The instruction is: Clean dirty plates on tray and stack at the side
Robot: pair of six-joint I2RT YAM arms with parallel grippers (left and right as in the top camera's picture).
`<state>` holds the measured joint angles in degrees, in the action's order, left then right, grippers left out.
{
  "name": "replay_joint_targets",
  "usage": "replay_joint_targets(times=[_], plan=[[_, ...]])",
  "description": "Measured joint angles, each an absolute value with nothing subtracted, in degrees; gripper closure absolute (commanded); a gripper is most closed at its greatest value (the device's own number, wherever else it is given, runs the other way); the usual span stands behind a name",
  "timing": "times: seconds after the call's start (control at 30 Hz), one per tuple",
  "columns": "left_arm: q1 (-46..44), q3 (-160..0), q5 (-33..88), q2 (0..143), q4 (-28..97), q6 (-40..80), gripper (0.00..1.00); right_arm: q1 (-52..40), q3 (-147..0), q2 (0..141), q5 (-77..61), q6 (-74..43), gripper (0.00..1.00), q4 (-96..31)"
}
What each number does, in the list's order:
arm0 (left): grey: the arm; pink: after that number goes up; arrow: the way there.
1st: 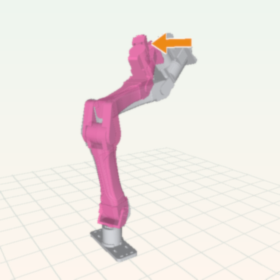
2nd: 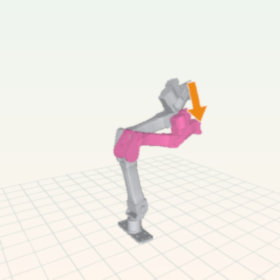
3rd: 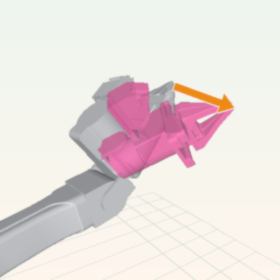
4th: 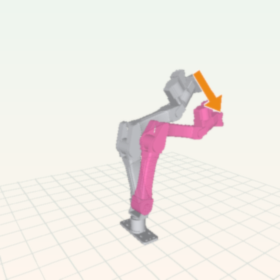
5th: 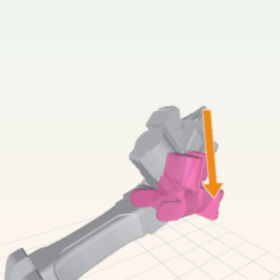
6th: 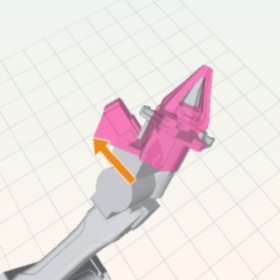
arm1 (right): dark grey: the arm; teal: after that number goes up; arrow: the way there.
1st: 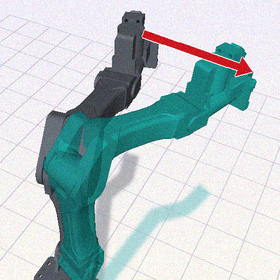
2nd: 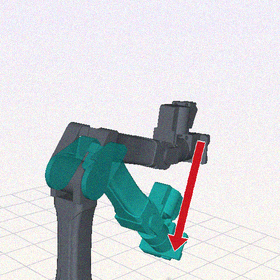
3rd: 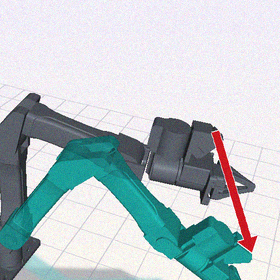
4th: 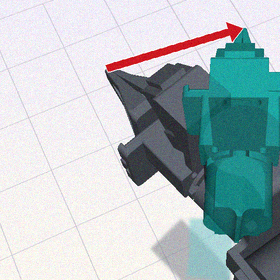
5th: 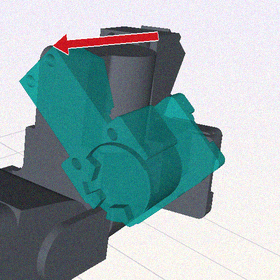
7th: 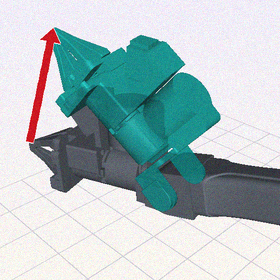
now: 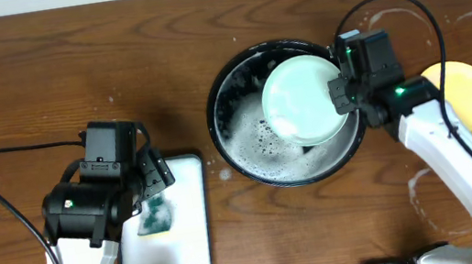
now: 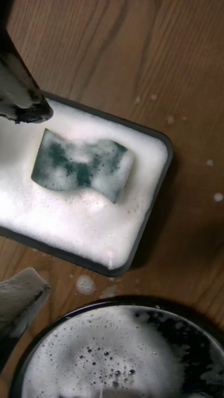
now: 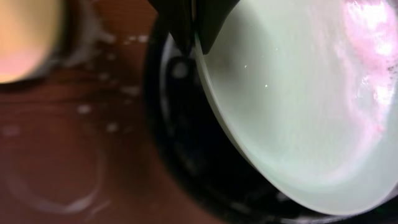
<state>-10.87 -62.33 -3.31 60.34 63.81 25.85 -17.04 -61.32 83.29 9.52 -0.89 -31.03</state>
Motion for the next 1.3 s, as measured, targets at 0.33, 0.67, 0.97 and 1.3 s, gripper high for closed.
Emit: replay_joint_targets(times=[0.33, 0.67, 0.97, 1.3], plan=[[-10.87, -62.33, -3.31, 60.34, 63.79, 25.85, 0.18, -30.74, -61.32, 78.0, 36.16, 1.26, 0.99, -30.76], [-10.87, -62.33, -3.31, 60.34, 63.79, 25.85, 0.18, -39.03, -61.32, 78.0, 45.15, 18.09, 0.99, -32.21], [-10.87, -62.33, -3.31, 60.34, 63.81, 25.85, 0.18, -40.64, -61.32, 78.0, 48.14, 36.01, 0.99, -30.83], [-10.87, -62.33, -3.31, 60.34, 63.81, 25.85, 0.18, -41.06, -61.32, 78.0, 51.05, 41.17, 0.99, -27.38]])
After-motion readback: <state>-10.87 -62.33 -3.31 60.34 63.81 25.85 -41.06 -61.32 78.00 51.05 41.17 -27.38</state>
